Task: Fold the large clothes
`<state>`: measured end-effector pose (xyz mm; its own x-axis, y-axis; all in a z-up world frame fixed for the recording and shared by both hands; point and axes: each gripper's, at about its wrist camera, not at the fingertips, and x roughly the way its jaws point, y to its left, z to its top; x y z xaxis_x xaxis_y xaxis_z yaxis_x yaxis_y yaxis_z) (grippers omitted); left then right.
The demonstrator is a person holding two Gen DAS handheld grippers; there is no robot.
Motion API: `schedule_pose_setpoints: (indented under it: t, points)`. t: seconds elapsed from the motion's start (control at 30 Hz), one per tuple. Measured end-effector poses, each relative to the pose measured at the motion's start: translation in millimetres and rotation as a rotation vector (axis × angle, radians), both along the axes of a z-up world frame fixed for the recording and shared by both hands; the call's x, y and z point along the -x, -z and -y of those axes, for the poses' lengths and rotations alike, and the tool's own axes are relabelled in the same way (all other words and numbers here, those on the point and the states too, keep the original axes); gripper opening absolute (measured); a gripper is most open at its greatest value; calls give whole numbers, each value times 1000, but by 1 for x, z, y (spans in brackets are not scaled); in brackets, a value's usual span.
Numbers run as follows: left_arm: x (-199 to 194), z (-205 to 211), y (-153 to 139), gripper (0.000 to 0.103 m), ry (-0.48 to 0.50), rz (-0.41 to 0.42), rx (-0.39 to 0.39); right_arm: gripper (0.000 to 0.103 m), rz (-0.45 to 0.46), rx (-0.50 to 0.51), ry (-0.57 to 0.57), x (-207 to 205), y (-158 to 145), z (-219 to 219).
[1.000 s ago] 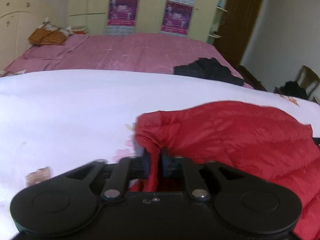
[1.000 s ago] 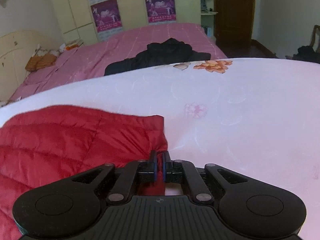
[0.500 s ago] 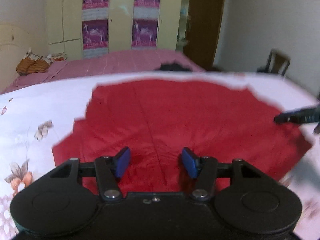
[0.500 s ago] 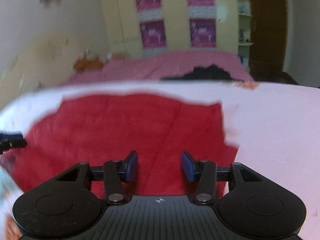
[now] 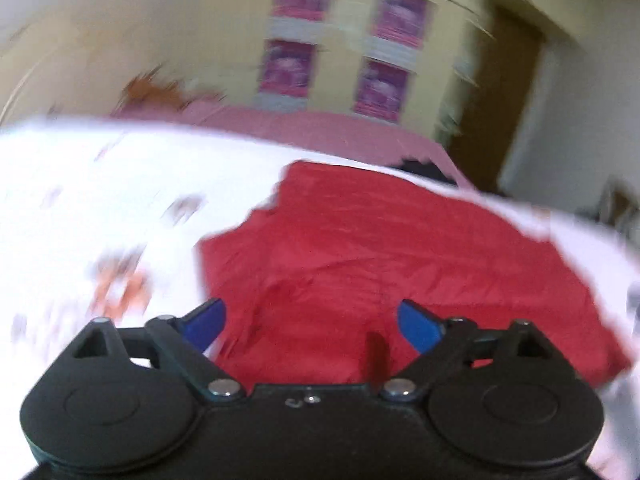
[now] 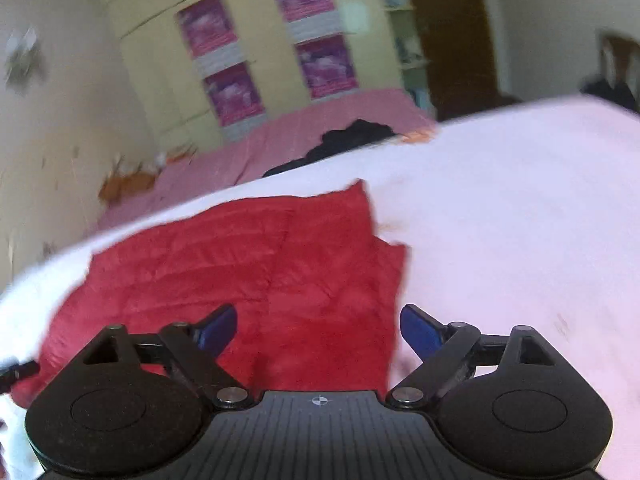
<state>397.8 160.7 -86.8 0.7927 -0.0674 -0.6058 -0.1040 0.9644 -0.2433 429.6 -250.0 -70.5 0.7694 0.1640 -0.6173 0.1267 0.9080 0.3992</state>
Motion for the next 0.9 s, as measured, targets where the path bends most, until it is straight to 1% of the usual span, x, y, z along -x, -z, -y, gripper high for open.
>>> schedule_pose_setpoints:
  t: [0.03, 0.07, 0.13, 0.17, 0.2, 0.23, 0.27, 0.33, 0.4, 0.43, 0.47, 0.5, 0.57, 0.67, 0.7, 0.73, 0.8, 0.9]
  points:
    - [10, -11, 2, 87, -60, -14, 73, 87, -11, -55, 48, 13, 3, 10]
    - [18, -23, 5, 84, -103, -18, 150, 87, -20, -132, 96, 24, 8, 21]
    - [30, -38, 16, 83, -166, -36, 313, 87, -33, -292, 162, 41, 18, 37]
    - [29, -43, 23, 79, -176, -42, 377, 86, -35, -350, 179, 46, 24, 39]
    - [29, -46, 29, 76, -183, -50, 428, 81, -38, -392, 184, 49, 30, 37]
    - [26, -46, 35, 75, -192, -68, 459, 78, -47, -414, 184, 47, 34, 36]
    - [23, -44, 39, 73, -192, -77, 473, 77, -56, -440, 182, 45, 40, 32]
    - [14, -39, 43, 72, -188, -75, 469, 76, -75, -465, 195, 36, 46, 28]
    - [4, -37, 47, 66, -181, -79, 478, 75, -91, -524, 212, 33, 55, 25]
    - [1, -37, 50, 66, -177, -80, 470, 75, -96, -539, 222, 31, 58, 24]
    - [-4, -34, 50, 65, -180, -83, 450, 74, -95, -537, 228, 32, 59, 23]
    - [-10, -33, 53, 63, -184, -88, 439, 70, -90, -530, 232, 30, 59, 22]
    - [-17, -32, 56, 59, -187, -96, 420, 66, -94, -509, 238, 23, 61, 20]
    - [-22, -28, 55, 52, -173, -92, 368, 64, -96, -455, 221, 9, 60, 15]
    - [-23, -27, 55, 48, -166, -92, 351, 60, -102, -437, 212, 3, 61, 14]
    - [-24, -24, 55, 47, -157, -93, 330, 54, -109, -414, 206, 0, 61, 11]
    - [-25, -21, 54, 41, -141, -91, 302, 34, -124, -391, 173, -8, 64, 8]
    - [-24, -21, 53, 35, -123, -91, 300, 23, -116, -356, 137, -10, 62, 4]
